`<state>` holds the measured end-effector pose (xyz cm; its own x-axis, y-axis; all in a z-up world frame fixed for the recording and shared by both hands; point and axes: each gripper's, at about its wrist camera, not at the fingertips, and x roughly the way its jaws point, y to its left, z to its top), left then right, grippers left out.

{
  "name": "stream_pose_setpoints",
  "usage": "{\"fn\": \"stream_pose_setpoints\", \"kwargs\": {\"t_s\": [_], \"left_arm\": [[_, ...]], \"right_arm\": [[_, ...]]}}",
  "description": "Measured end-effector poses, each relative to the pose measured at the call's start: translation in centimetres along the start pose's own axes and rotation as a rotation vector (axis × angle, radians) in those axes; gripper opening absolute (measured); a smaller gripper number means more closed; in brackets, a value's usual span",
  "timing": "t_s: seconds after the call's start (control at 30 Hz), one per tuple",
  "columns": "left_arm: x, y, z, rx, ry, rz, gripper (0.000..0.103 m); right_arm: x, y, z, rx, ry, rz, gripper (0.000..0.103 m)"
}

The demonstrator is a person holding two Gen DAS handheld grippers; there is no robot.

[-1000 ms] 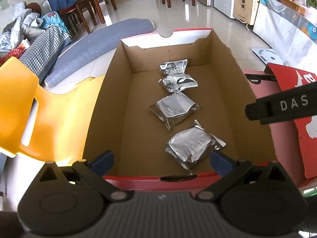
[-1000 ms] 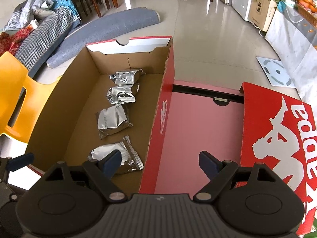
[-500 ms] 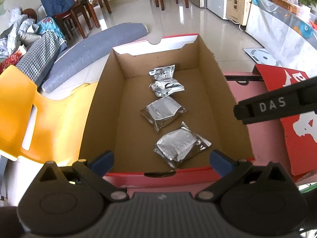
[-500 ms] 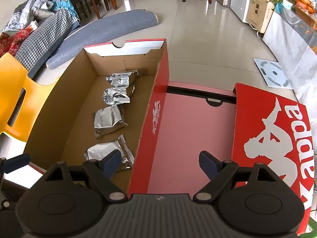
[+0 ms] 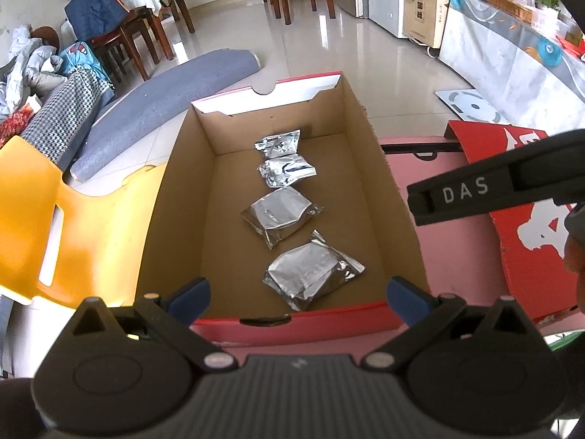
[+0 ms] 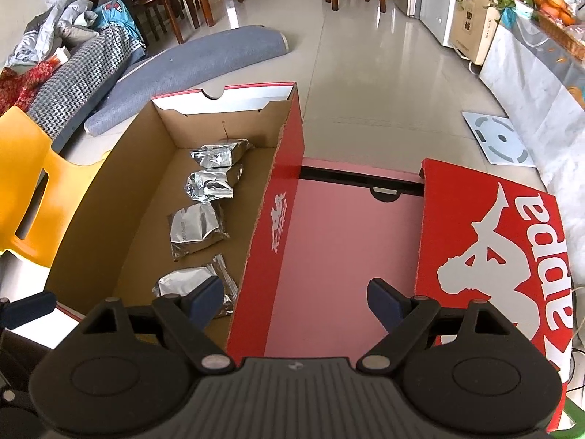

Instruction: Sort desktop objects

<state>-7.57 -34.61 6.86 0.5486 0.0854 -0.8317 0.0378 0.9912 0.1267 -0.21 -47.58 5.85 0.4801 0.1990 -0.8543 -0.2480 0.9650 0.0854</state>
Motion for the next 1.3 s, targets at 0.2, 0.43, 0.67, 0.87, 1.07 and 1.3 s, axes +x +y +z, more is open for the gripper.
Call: {"fn": "stream_pose_setpoints", "kwargs": {"t_s": [0.2, 0.43, 0.67, 0.87, 1.07, 1.3], "left_arm": [[-0.4, -0.6, 0.2, 0.008, -0.005, -0.003, 0.103], [-0.6, -1.3, 0.3, 0.013, -0.002, -0.005, 0.103], [-1.0, -2.2, 0.5, 0.018, -0.003, -0.013, 0.103], [-1.0, -3.4, 0.5, 0.024, 0.006, -0.037, 0.103], [-0.9, -4.6, 0.7, 0.024, 0.016, -0.060, 0.103], [-0.9, -5.9, 1.1, 0.028, 0.019, -0.074, 0.103]], "right_arm": [[-0.5, -0.4, 0.0, 0.002, -0.012, -0.002, 0.085], [-0.9, -1.1, 0.1, 0.015, -0.019, 0.004, 0.085], [-1.3, -2.1, 0.1, 0.035, -0.024, -0.001, 0.086], [-1.4, -3.3, -0.2, 0.062, -0.013, -0.016, 0.086], [-1.7, -4.3, -0.4, 0.081, -0.012, -0.019, 0.086], [-2.1, -6.2, -0.6, 0.127, -0.013, -0.024, 0.086]]}}
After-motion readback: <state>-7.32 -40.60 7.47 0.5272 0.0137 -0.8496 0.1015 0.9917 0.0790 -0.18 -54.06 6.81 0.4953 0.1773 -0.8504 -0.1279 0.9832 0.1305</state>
